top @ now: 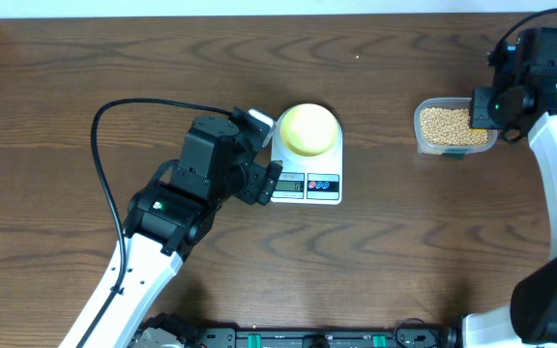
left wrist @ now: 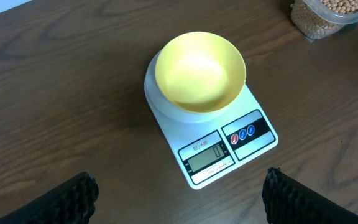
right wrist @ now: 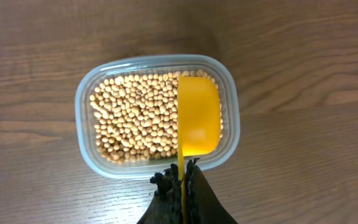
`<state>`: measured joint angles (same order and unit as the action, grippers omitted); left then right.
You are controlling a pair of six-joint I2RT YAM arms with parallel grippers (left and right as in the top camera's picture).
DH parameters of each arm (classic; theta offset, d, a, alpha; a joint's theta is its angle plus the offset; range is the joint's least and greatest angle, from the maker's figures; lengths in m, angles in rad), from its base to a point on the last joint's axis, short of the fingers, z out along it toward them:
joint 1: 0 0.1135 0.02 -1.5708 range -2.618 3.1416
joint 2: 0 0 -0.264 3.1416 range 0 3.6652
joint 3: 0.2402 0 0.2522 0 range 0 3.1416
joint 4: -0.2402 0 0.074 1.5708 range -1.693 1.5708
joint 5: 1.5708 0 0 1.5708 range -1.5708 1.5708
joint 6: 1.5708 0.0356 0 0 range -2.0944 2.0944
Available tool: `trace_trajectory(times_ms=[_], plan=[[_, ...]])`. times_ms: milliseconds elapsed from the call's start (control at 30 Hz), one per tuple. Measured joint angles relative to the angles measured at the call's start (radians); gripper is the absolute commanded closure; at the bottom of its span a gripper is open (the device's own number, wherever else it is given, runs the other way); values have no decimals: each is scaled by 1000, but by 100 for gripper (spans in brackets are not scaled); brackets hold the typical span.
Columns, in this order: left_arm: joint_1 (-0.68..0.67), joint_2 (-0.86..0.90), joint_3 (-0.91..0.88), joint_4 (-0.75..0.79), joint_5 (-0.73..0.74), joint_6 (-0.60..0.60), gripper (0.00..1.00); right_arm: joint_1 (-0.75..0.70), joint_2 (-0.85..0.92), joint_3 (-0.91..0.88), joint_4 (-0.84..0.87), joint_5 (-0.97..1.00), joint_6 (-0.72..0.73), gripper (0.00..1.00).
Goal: Scoop item into bowl and weigh 50g on scale
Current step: 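Lower the scoop into the soybean tub with the right gripper and scoop beans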
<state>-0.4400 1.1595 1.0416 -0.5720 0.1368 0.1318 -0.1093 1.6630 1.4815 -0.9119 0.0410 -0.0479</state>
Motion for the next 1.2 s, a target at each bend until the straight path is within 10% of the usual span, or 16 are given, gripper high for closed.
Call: trace_trajectory(times_ms=[1200], plan=[[0, 0, 0, 0, 0, 0, 13, -35, 98, -24, -25, -269, -69, 99]])
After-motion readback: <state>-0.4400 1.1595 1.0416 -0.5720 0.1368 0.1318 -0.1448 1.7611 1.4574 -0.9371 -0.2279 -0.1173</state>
